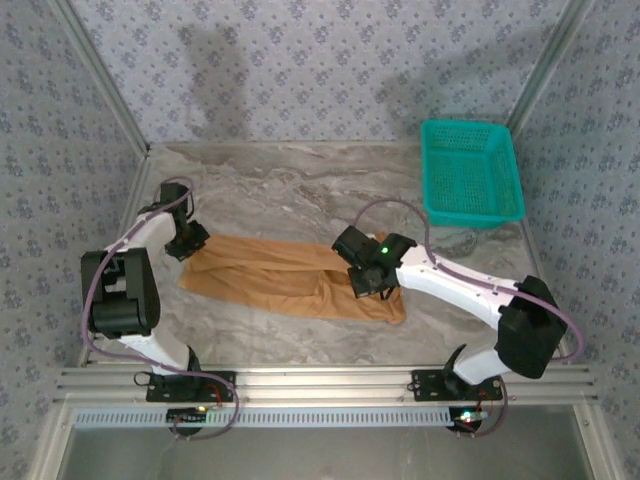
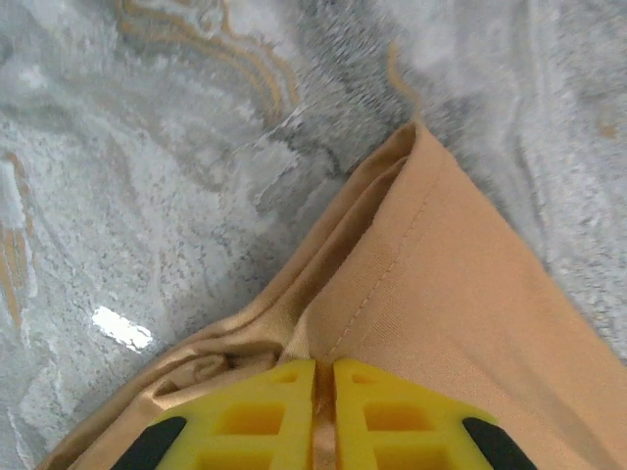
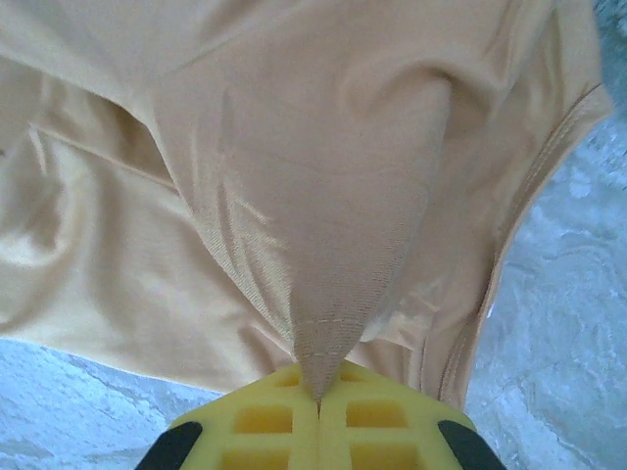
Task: Fold the inside-out t-shirt
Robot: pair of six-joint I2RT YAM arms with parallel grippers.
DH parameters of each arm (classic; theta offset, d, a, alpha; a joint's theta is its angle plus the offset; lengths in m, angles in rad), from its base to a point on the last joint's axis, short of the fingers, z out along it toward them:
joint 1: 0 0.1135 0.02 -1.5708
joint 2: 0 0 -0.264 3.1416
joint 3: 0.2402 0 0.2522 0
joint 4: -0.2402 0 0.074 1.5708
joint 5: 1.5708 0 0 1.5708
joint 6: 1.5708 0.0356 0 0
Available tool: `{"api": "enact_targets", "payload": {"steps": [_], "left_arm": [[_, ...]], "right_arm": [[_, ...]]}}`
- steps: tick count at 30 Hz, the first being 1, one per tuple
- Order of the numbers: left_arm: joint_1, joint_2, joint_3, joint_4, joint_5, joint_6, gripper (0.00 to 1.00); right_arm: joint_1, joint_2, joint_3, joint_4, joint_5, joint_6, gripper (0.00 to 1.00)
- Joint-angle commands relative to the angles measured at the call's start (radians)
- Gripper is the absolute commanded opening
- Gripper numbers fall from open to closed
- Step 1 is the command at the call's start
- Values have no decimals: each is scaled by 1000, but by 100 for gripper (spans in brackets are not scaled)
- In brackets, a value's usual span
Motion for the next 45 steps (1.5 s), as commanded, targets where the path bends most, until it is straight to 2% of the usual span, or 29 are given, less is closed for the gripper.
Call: {"api": "enact_targets", "payload": {"steps": [1,2,4,7,8,10,11,14,16,21,30,33,35,37,45], "left_arm": [[-4,-5,42,-63,-21,26,14],[-4,-5,43,-67,-28,28,17],[-4,-8,40,-79,-47,31,20],[-2,-34,28,-91,-69,30,23],[-2,-47,23,-92,-70,28,24],[-5,-77,13,-92,-66,24,27],[-6,-92,3,-92,-53,23,27],[-7,-123,-38,-83,16,16,30],[-8,-131,-65,-68,61,9,31],[-6,-110,-90,-44,87,5,32],[-7,-102,-84,-41,86,8,32],[-7,-102,-86,-42,85,10,32],[-6,-104,-89,-41,85,10,31],[-5,-106,-89,-40,83,10,31],[-7,-97,-79,-35,66,7,31]], "right_arm": [[21,-6,-60,42,-100,-10,6],[24,-2,-77,68,-132,-12,20],[23,1,-98,91,-171,-8,32],[0,-26,-103,56,-161,19,37],[-20,-43,-105,47,-147,29,43],[-79,-72,-123,53,-153,52,50],[-124,-83,-141,67,-184,67,50],[-241,-87,-194,120,-266,94,45],[-268,-84,-212,135,-268,96,44],[-295,-56,-226,135,-268,102,43],[-315,8,-251,239,-258,89,37],[-319,34,-239,246,-251,84,25],[-320,48,-225,238,-243,84,11],[-317,45,-213,213,-236,84,2],[-271,-117,-162,48,-213,84,0]]}}
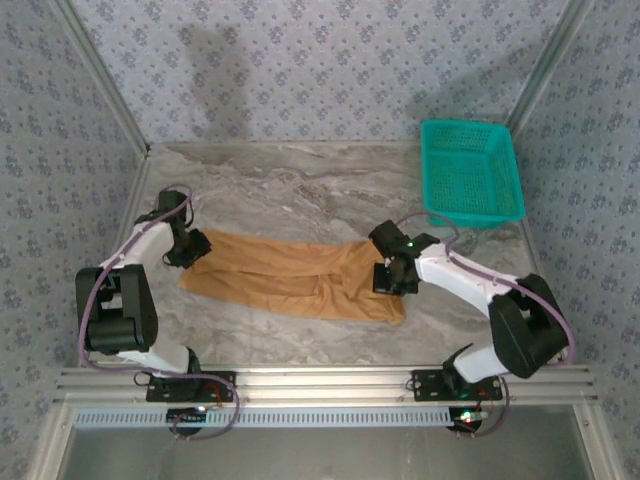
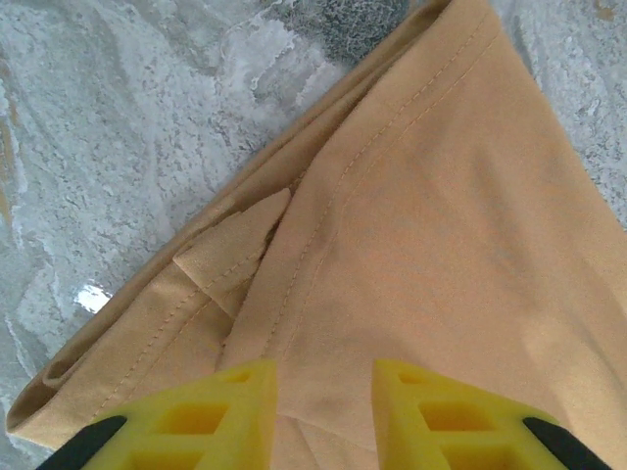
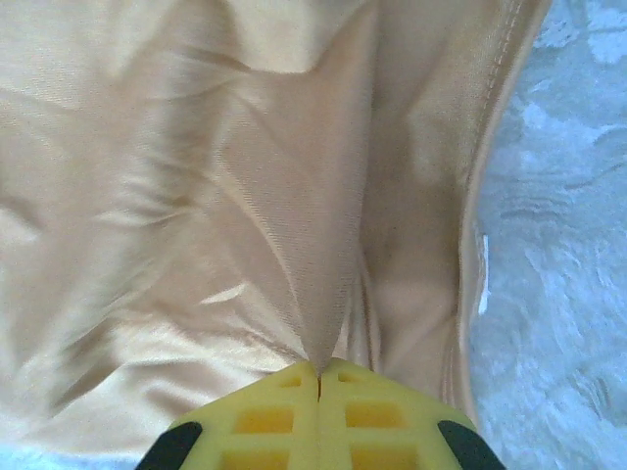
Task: Fold the inside-out t-shirt
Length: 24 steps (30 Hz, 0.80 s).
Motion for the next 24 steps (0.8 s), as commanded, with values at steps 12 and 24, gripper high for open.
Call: {"api": "enact_targets", "payload": {"steps": [12,24], "left_arm": [[11,16,36,-4,-25,-4,30],[11,11,43,-27,-41,8,30]], "right_arm": [[68,-305,-135,-97,-97,106,0],[103,-254,-167,-98,33,161,39]]}}
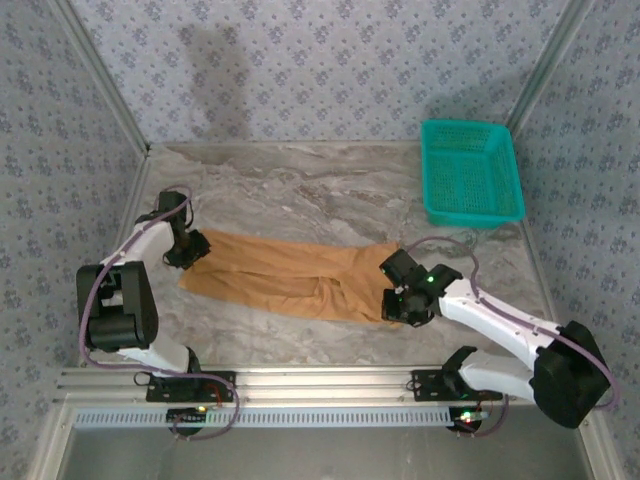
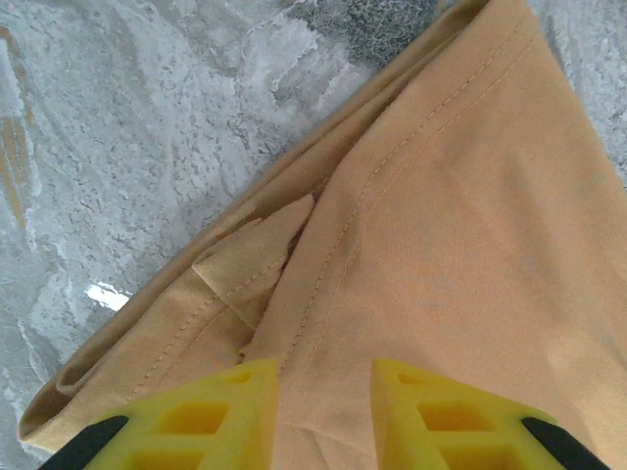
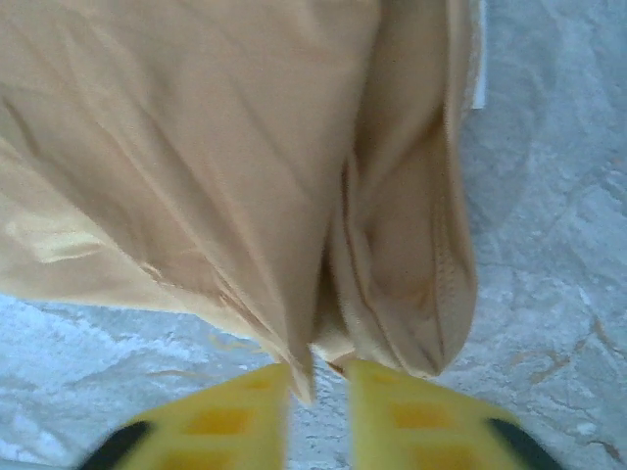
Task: Fold the inside-out t-shirt
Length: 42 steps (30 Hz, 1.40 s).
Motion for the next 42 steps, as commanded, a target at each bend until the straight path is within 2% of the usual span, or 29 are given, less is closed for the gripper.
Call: {"api": "enact_targets", "payload": {"steps": [1,5,9,12,14,19,24,29,31,33,35,39,42], "left_arm": [[6,-11,46,-33,-23,7,30],[-35,-54,76,-48,-43,3,31],[-137,-53,121,-36,-36,-13,31],[-175,-8,131,8,32,-31,31],[-170,30,111,45,73,-42,31],[-101,81,31,103,56,-41,31],[-8,110,-53,140,53,-29,31],[7,91,-73,122,28,-14,31],[-6,55,-78,108,25,-17,31],[-25,-1,-73,74,1,-14,31],[-40,-56,-57,35,-45,-7,32],[-43,-114,-34,-24,-102,3,33],[-43,-102,-53,-7,-100,-4,35]], "right_arm": [[2,19,68,-75,99,22,42],[5,29,180,-64,122,24,49],[-15,126,263,111,57,19,49],[-41,258,285,241,14,21,48],[-58,345,274,268,4,22,45],[-140,455,160,316,-19,-2,38],[-189,422,77,301,2,-26,35],[-199,346,122,185,30,-98,37],[-193,293,152,107,45,-128,43],[-194,226,154,54,59,-134,62],[-205,179,135,35,77,-125,71],[-240,189,118,52,60,-122,73],[-246,246,137,51,66,-117,74]]}}
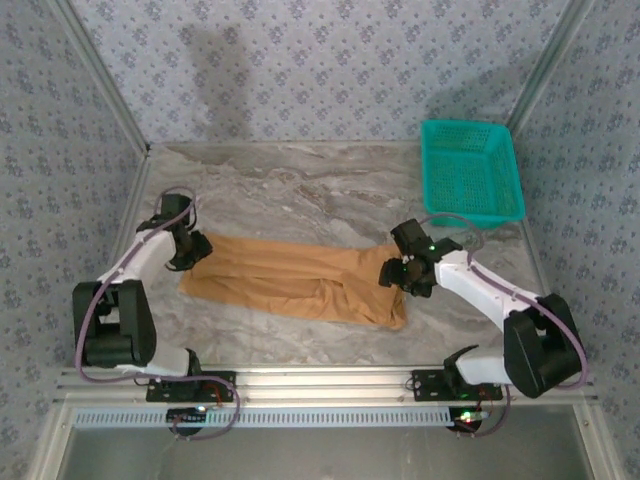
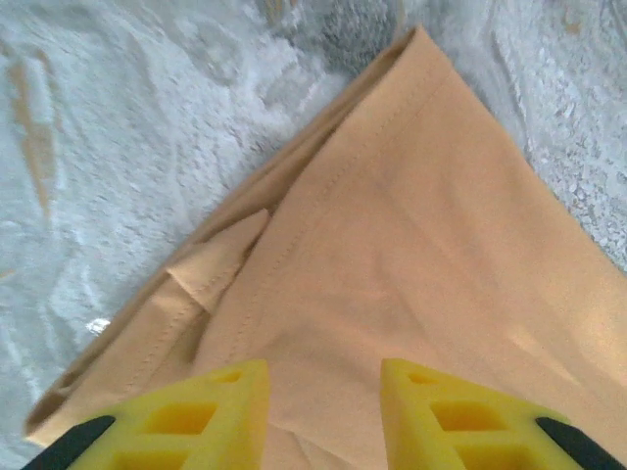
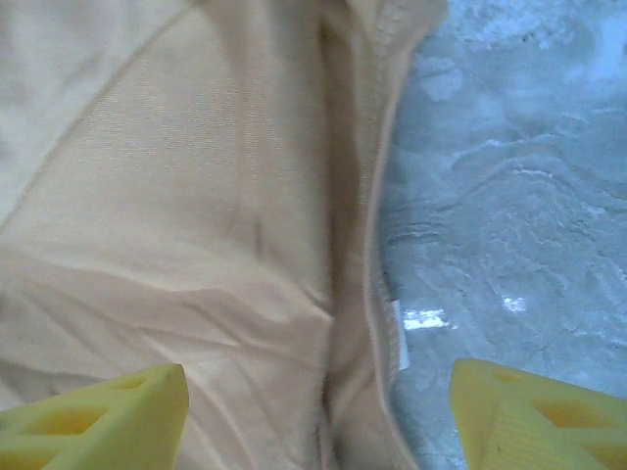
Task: Fold the inside-out t-shirt
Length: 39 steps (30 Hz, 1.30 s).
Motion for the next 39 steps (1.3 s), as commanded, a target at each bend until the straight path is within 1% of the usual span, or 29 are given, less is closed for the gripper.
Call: {"api": "enact_targets", "payload": {"steps": [1,5,8,10,11,13,15,18,19,22,26,29,31,32,34,36,37,38,39], "left_arm": [[2,20,2,-36,-36,10,35],[14,88,19,-10,2,4,35],[16,105,40,-8,20,-4,35],[16,100,40,0,26,-11,35],[16,99,39,2,29,-11,35],[16,101,40,1,24,-10,35],[20,106,40,-6,20,-4,35],[27,106,27,3,9,1,35],[29,109,22,13,4,2,35],[31,146,3,57,-12,-1,35],[12,200,-33,121,36,-25,34],[-50,170,-107,199,92,-87,34],[-112,118,-166,234,119,-143,34],[-153,80,-196,243,118,-180,34],[-247,-14,-251,258,89,-250,34],[-360,-111,-280,249,25,-313,34],[-401,-146,-281,233,-8,-325,35],[-433,-177,-273,213,-40,-327,35],[-441,-200,-259,188,-55,-315,36]], "right_arm": [[-7,62,16,-42,25,-4,75],[-7,132,23,41,31,-19,81],[2,181,39,73,23,-16,81],[15,219,50,119,15,-8,79],[27,241,56,135,16,-1,76],[49,296,74,148,18,13,67],[78,349,97,145,33,26,54],[113,399,123,133,55,37,36],[119,409,128,132,59,39,33],[120,423,132,128,60,41,27],[97,383,120,82,60,29,15],[49,305,85,32,65,-13,4],[8,246,62,13,58,-30,1],[-14,218,56,-6,62,-69,0],[-51,167,46,-30,73,-109,0],[-93,128,49,-57,84,-150,0],[-111,115,53,-69,87,-167,0],[-125,101,63,-85,94,-181,0],[-137,87,71,-96,97,-195,0]]}}
